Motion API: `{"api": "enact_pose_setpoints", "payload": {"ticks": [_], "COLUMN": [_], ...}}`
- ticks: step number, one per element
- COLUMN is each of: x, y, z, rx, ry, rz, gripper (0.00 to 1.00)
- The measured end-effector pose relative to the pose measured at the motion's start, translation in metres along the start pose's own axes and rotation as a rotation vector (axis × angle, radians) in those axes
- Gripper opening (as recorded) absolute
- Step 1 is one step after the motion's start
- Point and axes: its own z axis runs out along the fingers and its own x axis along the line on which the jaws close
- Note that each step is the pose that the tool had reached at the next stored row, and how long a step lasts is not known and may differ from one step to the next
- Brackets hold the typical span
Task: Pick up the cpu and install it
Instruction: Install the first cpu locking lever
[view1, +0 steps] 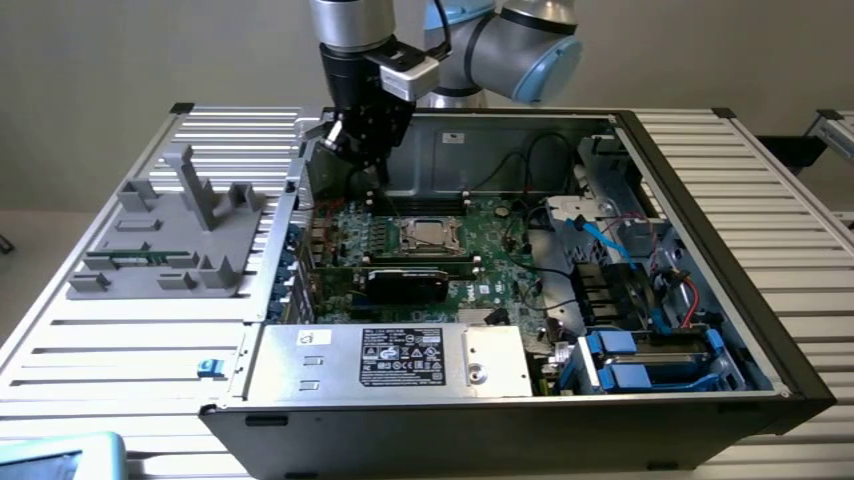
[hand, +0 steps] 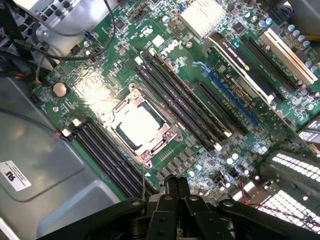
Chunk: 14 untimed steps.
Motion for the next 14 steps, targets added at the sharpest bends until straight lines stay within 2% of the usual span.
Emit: {"api": "enact_pose_setpoints", "payload": {"ticks": [2, 3, 4, 8, 9, 12, 14], "x": [-0.0002, -0.0003, -0.0003, -0.0003, -0.0005, -0.001, -0.0013], "y": [-0.0001, -0.0001, -0.0001, -0.0002, -0.0003, -0.0008, -0.0011], "z": [0.0, 0.0001, 0.0001, 0.0002, 0.0004, 0.0013, 0.0022], "rx": [0.0058, 0.0102, 0.012, 0.0125, 0.015, 0.0354, 0.0424], "ry": [0.0002, 0.0039, 0.006, 0.0069, 0.0098, 0.0309, 0.0388], "rz": [0.013, 0.02, 0.021, 0.021, 0.023, 0.041, 0.057], "gripper": [0.11, 0.11, 0.11, 0.11, 0.11, 0.11, 0.11]}}
